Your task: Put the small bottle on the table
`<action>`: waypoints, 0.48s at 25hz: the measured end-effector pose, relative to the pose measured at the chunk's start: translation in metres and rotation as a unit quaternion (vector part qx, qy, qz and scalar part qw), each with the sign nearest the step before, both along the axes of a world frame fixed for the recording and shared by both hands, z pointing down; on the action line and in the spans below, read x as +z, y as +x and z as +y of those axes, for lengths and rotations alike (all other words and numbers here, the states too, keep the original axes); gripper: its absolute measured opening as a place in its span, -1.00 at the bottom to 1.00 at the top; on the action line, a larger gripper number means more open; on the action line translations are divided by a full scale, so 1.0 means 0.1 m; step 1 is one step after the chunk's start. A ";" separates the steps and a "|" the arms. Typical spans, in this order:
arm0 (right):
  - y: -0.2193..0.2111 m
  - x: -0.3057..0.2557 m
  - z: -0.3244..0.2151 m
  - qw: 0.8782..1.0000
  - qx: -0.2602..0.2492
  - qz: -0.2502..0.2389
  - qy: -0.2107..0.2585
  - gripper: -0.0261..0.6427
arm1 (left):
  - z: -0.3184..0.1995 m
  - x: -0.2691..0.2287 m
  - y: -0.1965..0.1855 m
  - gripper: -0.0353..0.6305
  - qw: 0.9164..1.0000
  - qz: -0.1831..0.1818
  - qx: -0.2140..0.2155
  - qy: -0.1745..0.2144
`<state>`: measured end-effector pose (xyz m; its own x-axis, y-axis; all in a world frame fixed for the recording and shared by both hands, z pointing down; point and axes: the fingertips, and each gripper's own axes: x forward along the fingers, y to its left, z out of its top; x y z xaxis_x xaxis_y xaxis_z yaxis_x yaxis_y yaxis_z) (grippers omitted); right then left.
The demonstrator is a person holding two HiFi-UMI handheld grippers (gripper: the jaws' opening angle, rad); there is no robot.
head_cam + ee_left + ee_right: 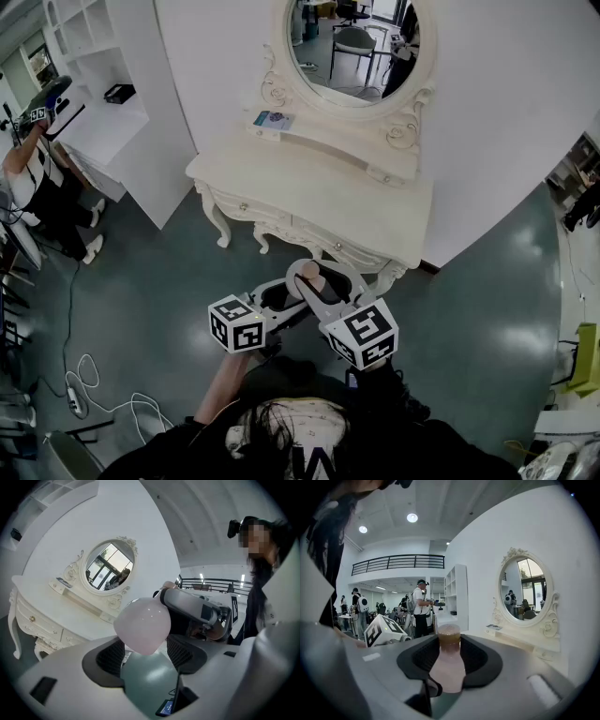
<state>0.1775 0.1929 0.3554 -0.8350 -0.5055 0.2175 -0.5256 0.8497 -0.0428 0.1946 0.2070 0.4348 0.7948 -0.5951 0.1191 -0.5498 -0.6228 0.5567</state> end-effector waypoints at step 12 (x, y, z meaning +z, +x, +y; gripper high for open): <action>0.00 0.00 -0.06 1.000 -0.008 -0.010 0.004 -0.48 | -0.07 0.00 0.00 -0.10 1.000 -0.003 -0.013 0.003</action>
<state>0.1780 0.1870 0.3557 -0.8474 -0.4936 0.1959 -0.5107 0.8585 -0.0459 0.1945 0.2005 0.4350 0.7783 -0.6163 0.1198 -0.5691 -0.6119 0.5492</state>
